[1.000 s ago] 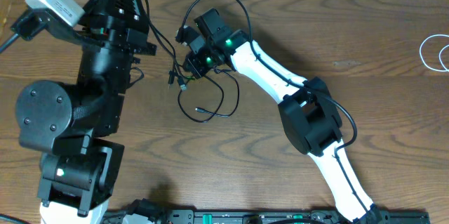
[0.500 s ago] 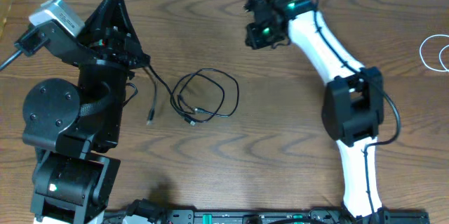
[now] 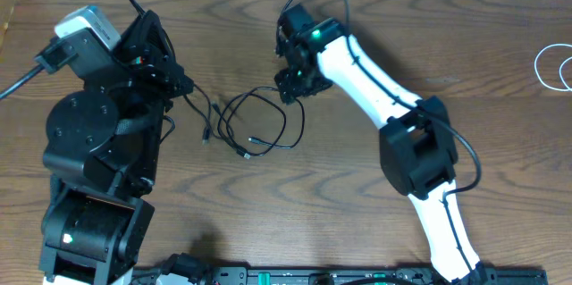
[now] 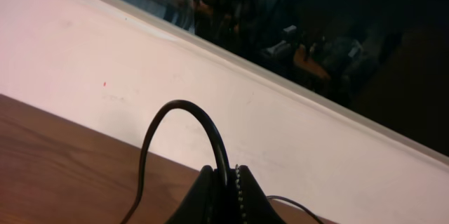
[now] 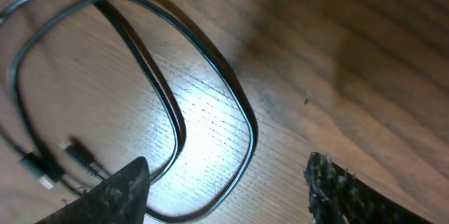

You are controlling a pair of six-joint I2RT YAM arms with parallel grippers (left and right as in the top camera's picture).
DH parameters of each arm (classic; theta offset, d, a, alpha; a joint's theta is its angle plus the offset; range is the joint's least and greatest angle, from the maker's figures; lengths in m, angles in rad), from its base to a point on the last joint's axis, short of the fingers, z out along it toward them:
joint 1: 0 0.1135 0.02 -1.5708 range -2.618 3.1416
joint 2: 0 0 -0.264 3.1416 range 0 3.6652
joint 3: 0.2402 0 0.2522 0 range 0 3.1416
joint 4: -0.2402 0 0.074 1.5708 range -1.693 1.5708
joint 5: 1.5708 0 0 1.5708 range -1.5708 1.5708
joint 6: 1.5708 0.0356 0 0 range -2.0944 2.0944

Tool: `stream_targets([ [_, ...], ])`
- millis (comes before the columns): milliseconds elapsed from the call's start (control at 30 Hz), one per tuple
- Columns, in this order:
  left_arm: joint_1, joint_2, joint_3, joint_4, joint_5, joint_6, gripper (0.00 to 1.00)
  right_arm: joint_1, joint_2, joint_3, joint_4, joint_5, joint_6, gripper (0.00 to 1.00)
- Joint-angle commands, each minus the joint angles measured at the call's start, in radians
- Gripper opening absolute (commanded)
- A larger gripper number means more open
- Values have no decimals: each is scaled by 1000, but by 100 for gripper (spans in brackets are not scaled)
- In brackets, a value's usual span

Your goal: Untangle cables

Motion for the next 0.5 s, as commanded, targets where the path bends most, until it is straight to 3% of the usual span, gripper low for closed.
stream_targets([
  [0, 3, -8, 10, -11, -27, 20, 7, 44, 74, -2, -16, 93, 117, 74],
  [133, 3, -7, 10, -22, -27, 21, 8, 75, 105, -2, -22, 94, 126, 83],
  [267, 3, -7, 10, -36, -27, 21, 7, 103, 117, -2, -21, 97, 133, 82],
  [333, 3, -7, 10, -43, -27, 20, 7, 113, 125, -2, -23, 119, 147, 79],
  [467, 3, -7, 10, -73, -27, 20, 7, 129, 143, -2, -32, 189, 184, 60],
])
